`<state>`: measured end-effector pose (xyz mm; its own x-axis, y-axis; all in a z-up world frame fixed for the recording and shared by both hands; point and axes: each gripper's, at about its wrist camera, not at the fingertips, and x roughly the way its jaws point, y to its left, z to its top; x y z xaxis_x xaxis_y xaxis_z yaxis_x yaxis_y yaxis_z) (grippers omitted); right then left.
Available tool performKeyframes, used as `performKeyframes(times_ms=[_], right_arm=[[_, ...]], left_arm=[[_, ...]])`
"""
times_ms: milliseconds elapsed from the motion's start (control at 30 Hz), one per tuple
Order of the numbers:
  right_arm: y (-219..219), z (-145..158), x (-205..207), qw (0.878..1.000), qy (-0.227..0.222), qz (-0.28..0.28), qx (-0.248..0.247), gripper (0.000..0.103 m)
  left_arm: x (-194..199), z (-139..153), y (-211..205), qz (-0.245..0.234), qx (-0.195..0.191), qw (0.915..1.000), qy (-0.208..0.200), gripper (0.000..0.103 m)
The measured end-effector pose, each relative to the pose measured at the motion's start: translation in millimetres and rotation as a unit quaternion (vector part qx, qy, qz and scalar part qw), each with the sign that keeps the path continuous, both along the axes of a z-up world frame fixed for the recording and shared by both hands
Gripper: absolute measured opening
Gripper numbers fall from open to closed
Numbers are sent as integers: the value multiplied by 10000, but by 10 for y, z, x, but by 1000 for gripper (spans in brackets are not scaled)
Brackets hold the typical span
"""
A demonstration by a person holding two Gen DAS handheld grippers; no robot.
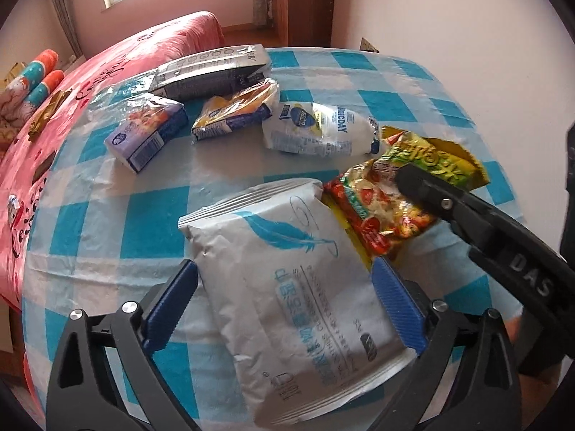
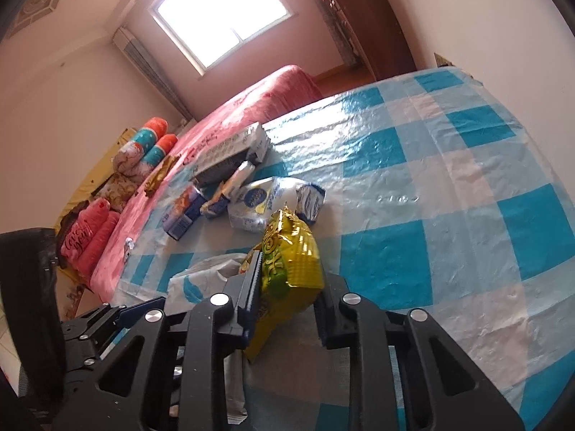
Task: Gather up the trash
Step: 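Close the left gripper on the white wet-wipe pack while the right grips the yellow snack bag, then lift the wipe pack with the left gripper while the right lifts the snack bag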
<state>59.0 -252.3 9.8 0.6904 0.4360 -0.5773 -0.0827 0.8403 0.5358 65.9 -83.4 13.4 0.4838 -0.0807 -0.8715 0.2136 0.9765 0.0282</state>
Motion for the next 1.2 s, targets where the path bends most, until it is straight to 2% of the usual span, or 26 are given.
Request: performKeyframes(times_ms=[167, 233, 300, 433, 633, 867, 1000, 1200], right_arm=[[-109, 15, -34, 9996, -115, -98, 254, 21], [-136, 16, -43, 9993, -125, -87, 352, 21], [-147, 31, -61, 9990, -176, -66, 413, 20], [-133, 60, -98, 9986, -297, -13, 438, 20], [-129, 88, -158, 9972, -452, 72, 588, 20], [9, 139, -225, 9985, -523, 55, 151, 20], [98, 161, -290, 9981, -611, 92, -9, 20], [184, 167, -375, 9977, -648, 143, 96, 20]], left_arm=[[12, -79, -81, -84, 355, 9993, -47, 98], [-19, -86, -49, -80, 255, 9996, -84, 95], [-24, -76, 3, -24, 63, 10000, -47, 85], [-73, -51, 62, -20, -13, 10000, -91, 79], [-216, -35, 199, -25, -246, 9996, -132, 78], [-391, -14, 485, -4, -507, 9984, -256, 78], [-505, 53, 688, 11, -594, 9973, -442, 78], [-701, 164, 918, -14, -541, 9956, -764, 78]])
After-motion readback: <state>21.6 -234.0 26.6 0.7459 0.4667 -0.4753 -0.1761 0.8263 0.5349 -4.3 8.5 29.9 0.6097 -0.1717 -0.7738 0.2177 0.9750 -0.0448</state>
